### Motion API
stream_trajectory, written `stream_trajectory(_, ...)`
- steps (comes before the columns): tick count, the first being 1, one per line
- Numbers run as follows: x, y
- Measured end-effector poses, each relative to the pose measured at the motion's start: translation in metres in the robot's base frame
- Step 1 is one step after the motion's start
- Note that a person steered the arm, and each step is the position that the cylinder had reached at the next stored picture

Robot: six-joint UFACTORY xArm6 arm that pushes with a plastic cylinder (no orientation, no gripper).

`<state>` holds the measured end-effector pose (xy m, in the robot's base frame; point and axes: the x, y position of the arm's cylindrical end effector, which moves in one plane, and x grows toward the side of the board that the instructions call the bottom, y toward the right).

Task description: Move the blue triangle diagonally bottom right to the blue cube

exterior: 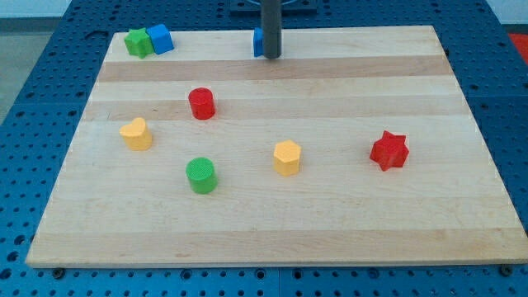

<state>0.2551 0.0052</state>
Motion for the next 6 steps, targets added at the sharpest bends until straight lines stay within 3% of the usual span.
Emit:
stream_trajectory(1, -0.024, 0.033)
stream_trajectory(2, -0.033, 0.016)
stream_trajectory(4, -0.01, -0.064)
stream_trajectory(6, -0.006, -0.048)
